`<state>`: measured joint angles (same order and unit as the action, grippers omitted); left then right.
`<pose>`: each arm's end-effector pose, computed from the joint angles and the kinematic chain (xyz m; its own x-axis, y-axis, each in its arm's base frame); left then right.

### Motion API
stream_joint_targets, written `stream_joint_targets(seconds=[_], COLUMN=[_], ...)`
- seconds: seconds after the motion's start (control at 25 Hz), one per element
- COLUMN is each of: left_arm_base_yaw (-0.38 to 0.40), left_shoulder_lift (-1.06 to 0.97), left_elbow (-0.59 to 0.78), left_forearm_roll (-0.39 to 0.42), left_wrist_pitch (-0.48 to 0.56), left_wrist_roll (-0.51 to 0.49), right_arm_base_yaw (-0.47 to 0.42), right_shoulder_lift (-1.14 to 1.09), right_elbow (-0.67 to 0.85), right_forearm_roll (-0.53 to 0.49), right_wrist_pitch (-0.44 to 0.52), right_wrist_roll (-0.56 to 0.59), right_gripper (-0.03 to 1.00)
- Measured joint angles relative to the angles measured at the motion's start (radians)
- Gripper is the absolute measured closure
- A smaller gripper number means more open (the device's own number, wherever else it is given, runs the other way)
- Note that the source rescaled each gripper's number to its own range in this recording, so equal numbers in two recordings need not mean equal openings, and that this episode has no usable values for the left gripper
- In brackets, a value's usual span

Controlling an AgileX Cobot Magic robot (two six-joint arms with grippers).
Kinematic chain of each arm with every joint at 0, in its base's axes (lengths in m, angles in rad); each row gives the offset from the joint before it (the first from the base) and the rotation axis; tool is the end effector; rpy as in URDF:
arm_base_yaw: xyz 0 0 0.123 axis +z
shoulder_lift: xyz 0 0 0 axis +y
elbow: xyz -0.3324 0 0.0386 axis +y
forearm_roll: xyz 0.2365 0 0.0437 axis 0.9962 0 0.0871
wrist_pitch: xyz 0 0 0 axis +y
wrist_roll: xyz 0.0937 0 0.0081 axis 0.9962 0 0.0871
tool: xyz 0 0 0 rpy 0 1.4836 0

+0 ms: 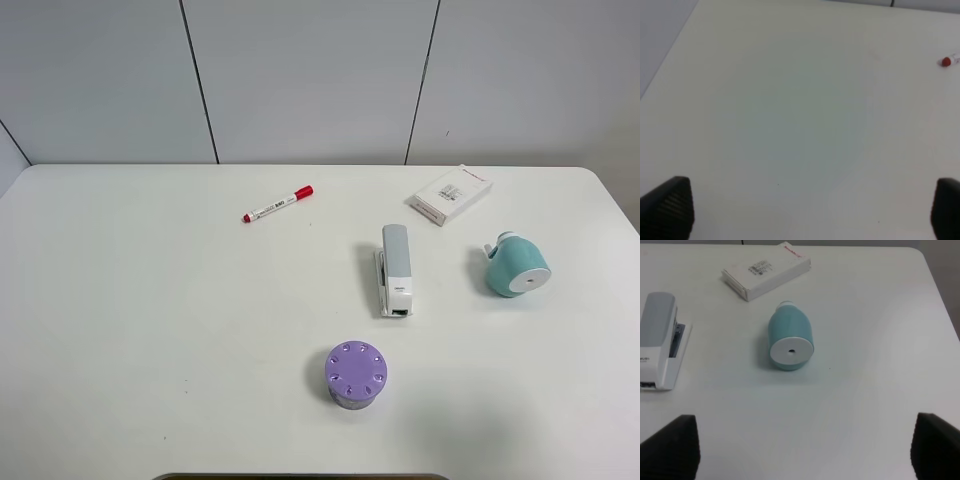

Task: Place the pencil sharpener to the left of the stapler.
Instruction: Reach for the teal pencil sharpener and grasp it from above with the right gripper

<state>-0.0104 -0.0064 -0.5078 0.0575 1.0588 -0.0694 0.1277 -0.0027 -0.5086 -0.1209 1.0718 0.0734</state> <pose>-0.0639 0.0054 0.2723 -0.4392 -0.0366 -0.8977 -0.0527 0.9985 -0.0149 -0.0625 -0.0181 0.2721 -0.4498 -0.0424 -0.8921 -0.0261 0.9991 -0.0343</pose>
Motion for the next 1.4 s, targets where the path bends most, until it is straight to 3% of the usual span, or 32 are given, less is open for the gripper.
stream_joint_targets(seconds=[1.4], left_arm_base_yaw=[0.0], left_shoulder_lift=[0.0], left_elbow=[0.0], left_forearm_roll=[0.0], left_wrist_pitch=[0.0], left_wrist_roll=[0.0], right_arm_base_yaw=[0.0], right_shoulder_lift=[0.063], right_elbow=[0.0], right_forearm_roll=[-0.018], right_wrist_pitch=[-0.006], right_wrist_roll=[0.0], right_gripper=[0.1])
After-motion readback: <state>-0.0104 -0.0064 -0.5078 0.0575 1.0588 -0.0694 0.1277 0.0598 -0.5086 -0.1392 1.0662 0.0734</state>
